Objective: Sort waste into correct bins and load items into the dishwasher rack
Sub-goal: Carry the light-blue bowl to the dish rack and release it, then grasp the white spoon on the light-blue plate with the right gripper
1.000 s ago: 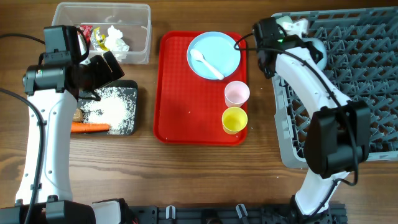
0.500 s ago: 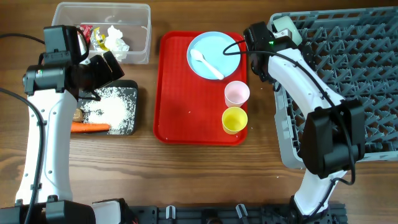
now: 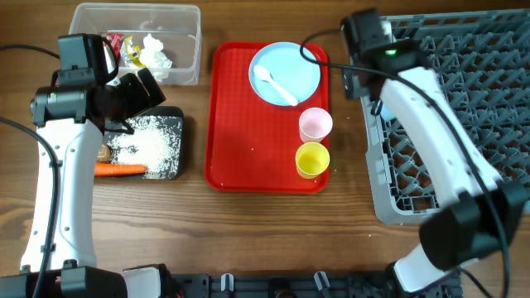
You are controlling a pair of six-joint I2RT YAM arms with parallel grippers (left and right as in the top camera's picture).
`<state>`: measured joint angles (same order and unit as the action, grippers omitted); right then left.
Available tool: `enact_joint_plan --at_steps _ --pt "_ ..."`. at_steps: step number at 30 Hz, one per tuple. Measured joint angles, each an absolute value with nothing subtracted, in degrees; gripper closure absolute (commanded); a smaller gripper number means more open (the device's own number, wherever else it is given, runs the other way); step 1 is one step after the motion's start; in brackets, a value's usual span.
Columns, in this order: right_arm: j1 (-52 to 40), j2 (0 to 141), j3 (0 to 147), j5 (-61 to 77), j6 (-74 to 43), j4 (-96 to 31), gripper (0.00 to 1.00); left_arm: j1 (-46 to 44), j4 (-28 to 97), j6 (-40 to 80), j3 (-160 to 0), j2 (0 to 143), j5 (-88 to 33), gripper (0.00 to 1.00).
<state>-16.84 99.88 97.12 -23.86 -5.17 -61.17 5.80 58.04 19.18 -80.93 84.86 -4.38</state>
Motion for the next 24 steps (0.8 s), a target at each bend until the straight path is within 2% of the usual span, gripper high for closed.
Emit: enact_joint_plan --at_steps 4,8,16,24 --pt "-17.0 95.7 103.1 -9.1 -1.4 -58.2 0.05 5.8 58.0 19.2 -80.9 84.9 -4.4 0.00" --pt "-17.9 94.3 105.2 -1.1 0.8 -54.1 0.05 5.8 58.0 19.2 -80.9 84.9 -4.4 0.00" --pt "-21.0 108.2 105.3 6.4 1.6 -50.1 0.05 5.8 58.2 19.2 -80.9 84.9 -4.4 0.00" --pt "-23.6 123.5 105.1 10.9 1.3 -47.5 0.23 5.8 58.7 19.2 -80.9 84.9 -4.4 0.00"
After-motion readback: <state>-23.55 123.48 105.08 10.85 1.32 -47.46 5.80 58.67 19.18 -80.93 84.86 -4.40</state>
